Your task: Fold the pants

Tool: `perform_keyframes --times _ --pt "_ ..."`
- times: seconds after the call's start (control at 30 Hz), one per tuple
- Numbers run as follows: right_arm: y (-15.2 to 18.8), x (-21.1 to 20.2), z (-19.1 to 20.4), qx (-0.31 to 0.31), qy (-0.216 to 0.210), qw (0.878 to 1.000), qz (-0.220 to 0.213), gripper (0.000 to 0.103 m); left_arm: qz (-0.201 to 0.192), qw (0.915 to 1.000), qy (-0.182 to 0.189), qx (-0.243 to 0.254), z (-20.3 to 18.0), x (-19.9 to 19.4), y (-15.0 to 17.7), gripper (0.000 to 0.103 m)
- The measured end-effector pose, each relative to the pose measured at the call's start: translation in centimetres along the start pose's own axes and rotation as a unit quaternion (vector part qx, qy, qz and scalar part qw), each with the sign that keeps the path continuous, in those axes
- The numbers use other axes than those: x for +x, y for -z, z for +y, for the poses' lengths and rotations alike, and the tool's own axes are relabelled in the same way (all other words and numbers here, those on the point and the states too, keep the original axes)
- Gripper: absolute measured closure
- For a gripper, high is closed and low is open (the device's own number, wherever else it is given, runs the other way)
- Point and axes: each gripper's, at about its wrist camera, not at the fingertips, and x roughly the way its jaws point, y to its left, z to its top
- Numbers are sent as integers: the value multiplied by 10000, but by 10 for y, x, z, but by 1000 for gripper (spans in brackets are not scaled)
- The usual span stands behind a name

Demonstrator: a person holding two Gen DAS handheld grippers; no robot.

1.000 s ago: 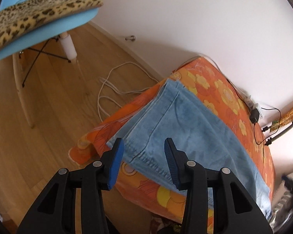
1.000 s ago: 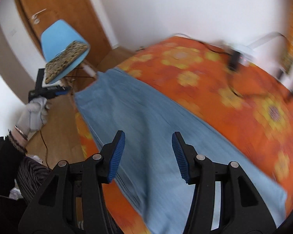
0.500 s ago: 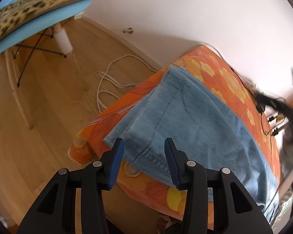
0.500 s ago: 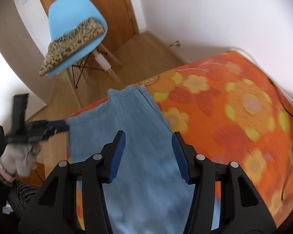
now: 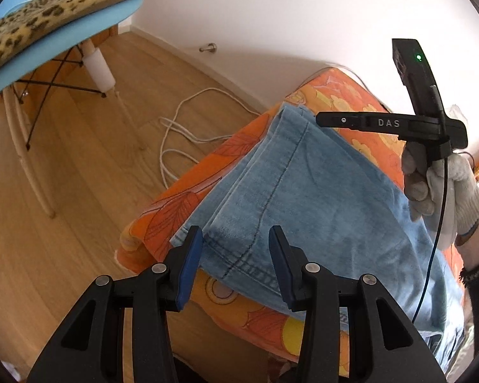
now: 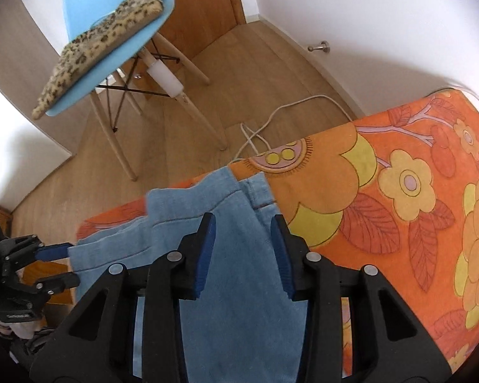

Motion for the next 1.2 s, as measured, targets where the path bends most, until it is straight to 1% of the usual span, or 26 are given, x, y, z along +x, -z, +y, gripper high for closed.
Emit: perform_keyframes --times 0.13,0.17,0.27,0.3,0.4,0.47,0.53,0.6,0.63,0.7,0.77,0.8,0.83,0.87,0.93,0.97,1.0,1.03,1.07,1.1,1.13,1.17,1.2 --pt "2 7 0 -56 23 10000 70 65 20 9998 -105 152 -6 3 0 61" --pt "4 7 1 -110 56 9999 51 68 30 9998 -114 153 -6 4 0 61" --pt "5 8 4 -161 151 9997 64 97 30 9998 -146 164 -6 5 0 61" --pt "7 7 4 -168 128 9997 95 97 30 9997 -162 172 -7 5 0 61" --pt "14 0 9 -371 196 9991 1 100 30 9994 -230 244 -10 6 1 61" --pt "18 -6 8 -380 213 9990 -59 100 26 9992 -280 277 -12 6 1 61" --pt "19 -12 -2 -257 455 9985 -166 101 15 9993 -295 227 -11 5 1 61" --pt "20 -16 -17 40 439 9987 -259 101 -4 9992 -320 241 -11 4 0 61" --pt "20 -16 -21 115 496 9983 -290 101 -6 9992 -334 239 -11 4 -1 61" --pt "20 -13 -21 81 692 9972 -288 103 -14 9989 -413 235 -10 4 0 61" --pt "20 -9 -19 -13 1037 9942 -284 103 -30 9988 -430 225 -10 4 1 62" --pt "19 -8 -21 45 923 9953 -276 103 -19 9988 -419 249 -10 5 1 62" --pt "18 -9 -25 187 654 9973 -267 103 -35 9986 -440 307 -11 4 1 66" --pt "17 -11 -29 314 586 9973 -307 103 -45 9984 -441 341 -11 4 1 73" --pt "15 -16 -32 428 517 9969 -416 103 -33 9980 -474 418 -14 5 2 75" --pt "14 -18 -33 481 379 9971 -445 102 -31 9975 -516 477 -15 5 2 75" --pt "11 -21 -33 520 138 9974 -485 99 -38 9972 -541 509 -16 6 3 75" --pt "10 -22 -32 505 23 9974 -512 98 -42 9971 -553 518 -16 6 3 75" --pt "8 -22 -30 468 -19 9975 -530 93 -41 9972 -552 502 -16 6 3 75" --pt "4 -20 -25 397 -28 9978 -535 86 -40 9974 -543 478 -15 6 3 75" --pt "2 -18 -22 352 -50 9980 -514 81 -36 9974 -540 472 -15 6 3 75" --pt "-1 -14 -19 314 -84 9983 -488 72 -32 9974 -544 471 -15 6 3 75" --pt "-5 -10 -13 249 -88 9985 -480 70 -33 9974 -546 477 -16 6 2 75"
